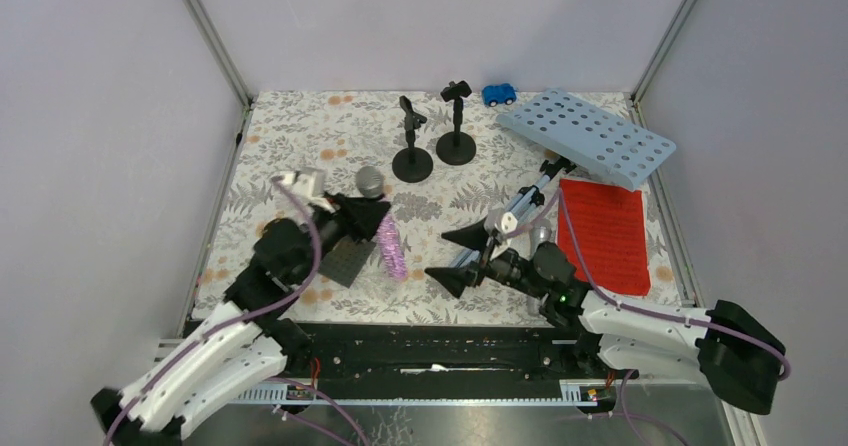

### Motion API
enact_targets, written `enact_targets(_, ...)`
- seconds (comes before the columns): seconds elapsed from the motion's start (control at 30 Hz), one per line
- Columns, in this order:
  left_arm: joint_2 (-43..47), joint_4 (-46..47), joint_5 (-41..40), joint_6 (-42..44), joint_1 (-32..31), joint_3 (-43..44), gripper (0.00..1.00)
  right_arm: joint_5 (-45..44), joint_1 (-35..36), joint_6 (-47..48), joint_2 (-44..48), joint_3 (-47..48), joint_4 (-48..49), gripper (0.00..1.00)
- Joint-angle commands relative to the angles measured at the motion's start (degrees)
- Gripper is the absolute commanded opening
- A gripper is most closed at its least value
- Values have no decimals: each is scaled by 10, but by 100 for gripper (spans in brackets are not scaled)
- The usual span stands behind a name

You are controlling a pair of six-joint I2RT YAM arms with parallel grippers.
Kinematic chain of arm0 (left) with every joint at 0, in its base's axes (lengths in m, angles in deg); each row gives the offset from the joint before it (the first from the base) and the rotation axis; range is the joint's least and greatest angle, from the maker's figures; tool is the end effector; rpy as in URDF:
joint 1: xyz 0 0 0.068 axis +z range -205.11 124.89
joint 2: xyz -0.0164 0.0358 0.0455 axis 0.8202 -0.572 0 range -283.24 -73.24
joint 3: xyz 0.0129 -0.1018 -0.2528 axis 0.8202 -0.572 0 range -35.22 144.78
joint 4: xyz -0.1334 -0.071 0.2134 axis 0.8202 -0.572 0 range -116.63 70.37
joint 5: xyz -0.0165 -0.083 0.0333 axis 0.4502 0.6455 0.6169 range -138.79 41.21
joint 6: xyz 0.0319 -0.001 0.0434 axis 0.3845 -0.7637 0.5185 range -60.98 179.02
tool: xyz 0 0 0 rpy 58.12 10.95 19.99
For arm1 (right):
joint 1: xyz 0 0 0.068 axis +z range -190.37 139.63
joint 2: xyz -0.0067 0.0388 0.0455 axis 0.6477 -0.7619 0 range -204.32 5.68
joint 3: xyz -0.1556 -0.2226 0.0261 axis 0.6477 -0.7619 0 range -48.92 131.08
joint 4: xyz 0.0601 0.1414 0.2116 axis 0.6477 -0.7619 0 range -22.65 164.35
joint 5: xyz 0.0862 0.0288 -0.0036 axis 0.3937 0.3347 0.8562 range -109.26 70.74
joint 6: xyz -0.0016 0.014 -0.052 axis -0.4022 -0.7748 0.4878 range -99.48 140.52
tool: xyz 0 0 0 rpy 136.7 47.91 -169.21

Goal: Pack up the instrument practice props

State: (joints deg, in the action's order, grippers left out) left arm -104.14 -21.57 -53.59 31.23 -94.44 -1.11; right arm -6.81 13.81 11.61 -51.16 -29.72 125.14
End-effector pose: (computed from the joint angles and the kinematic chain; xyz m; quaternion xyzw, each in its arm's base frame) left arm 0.1133 -0.0891 0.3252 0.0405 0.6981 -0.3704 0.6114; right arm 0.1180 0.1766 0.2572 -0.3162 0.5376 0.4648 0.6285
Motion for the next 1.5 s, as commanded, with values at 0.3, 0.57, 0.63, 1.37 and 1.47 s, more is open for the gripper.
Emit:
enact_targets(0.3,-156,230,-15,-120,-169,-45,0,-168,131,-105,-36,-67,149,92)
enact_targets(0.57,-184,258,-37,-122,-217,-48,0,-281,134,-148,-67,-42,82,56)
enact_targets(0.63,-188,259,-41,-120,-222,-49,0,-277,134,-157,-65,-43,82,36)
enact_targets(1.37,-80,-28,-193,-43,-223,33,99,-453,-78,-392,122,161,-856,0)
enact_targets(1.47,-77,-40,-183,-54,-223,31,99,-394,-118,-342,89,159,-821,0)
